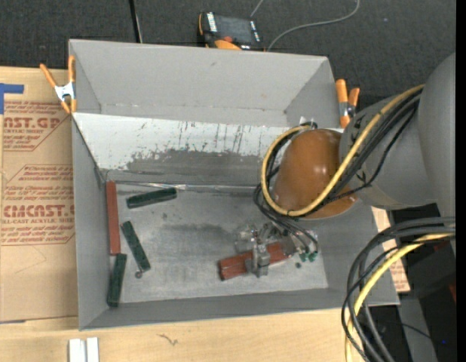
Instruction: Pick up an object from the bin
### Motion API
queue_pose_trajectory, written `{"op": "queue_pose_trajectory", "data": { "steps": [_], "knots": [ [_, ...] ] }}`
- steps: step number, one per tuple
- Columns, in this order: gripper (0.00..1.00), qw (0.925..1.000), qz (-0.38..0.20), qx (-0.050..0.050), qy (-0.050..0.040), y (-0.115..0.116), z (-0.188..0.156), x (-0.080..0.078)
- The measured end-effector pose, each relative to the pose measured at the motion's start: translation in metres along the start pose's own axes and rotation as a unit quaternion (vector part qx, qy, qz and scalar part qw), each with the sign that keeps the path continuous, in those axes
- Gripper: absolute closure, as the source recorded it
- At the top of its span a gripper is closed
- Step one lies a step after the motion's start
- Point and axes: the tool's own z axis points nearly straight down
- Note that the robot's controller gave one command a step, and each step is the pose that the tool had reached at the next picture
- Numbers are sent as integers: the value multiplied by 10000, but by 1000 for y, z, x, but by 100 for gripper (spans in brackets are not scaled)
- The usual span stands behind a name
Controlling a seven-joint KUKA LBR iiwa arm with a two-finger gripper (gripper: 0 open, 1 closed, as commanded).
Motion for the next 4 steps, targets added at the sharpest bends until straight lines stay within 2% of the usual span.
{"op": "queue_pose_trajectory", "data": {
  "steps": [1,2,3,4],
  "knots": [
    [0,10000,3,3,-54,0,2,-2],
    [100,10000,-5,-2,1,0,0,0],
    [0,10000,1,2,-52,0,2,-1],
    [100,10000,1,3,-56,0,0,-2]
  ]
}}
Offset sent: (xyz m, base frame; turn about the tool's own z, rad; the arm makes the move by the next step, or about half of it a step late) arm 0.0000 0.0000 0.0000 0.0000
